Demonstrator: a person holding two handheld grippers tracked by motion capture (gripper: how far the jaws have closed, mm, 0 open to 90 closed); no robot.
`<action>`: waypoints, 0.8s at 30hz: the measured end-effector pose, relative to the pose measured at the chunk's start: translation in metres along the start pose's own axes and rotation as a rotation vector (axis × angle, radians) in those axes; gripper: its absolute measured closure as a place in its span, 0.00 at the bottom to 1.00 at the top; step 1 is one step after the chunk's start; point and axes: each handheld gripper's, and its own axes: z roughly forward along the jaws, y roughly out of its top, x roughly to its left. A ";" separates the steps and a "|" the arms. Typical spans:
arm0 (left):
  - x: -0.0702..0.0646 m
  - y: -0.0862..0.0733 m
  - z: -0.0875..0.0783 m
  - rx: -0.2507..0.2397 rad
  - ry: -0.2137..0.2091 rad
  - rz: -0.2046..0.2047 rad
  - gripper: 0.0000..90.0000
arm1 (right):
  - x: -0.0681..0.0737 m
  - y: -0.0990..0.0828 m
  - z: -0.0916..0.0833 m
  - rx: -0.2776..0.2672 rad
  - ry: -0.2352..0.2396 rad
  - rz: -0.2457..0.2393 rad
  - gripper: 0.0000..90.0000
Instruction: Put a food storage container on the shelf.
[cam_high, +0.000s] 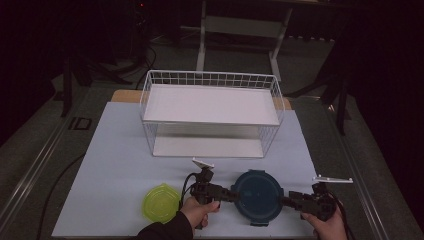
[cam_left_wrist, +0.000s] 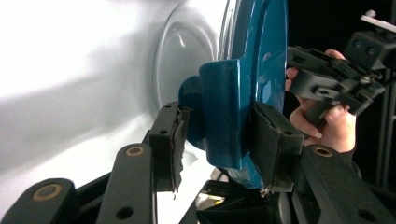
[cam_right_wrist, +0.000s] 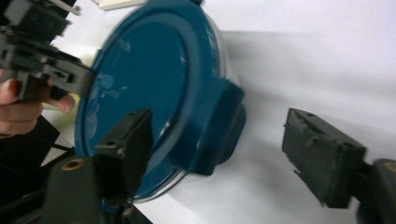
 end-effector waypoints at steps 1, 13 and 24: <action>-0.001 0.000 0.000 0.001 0.004 0.011 0.62 | -0.001 -0.001 0.000 0.006 0.002 0.009 0.35; -0.008 -0.004 -0.001 -0.001 0.029 0.057 0.62 | -0.003 -0.003 0.000 0.053 0.088 0.075 0.56; -0.009 -0.006 0.000 -0.008 0.027 0.068 0.62 | -0.008 -0.004 0.001 0.072 0.115 0.142 0.56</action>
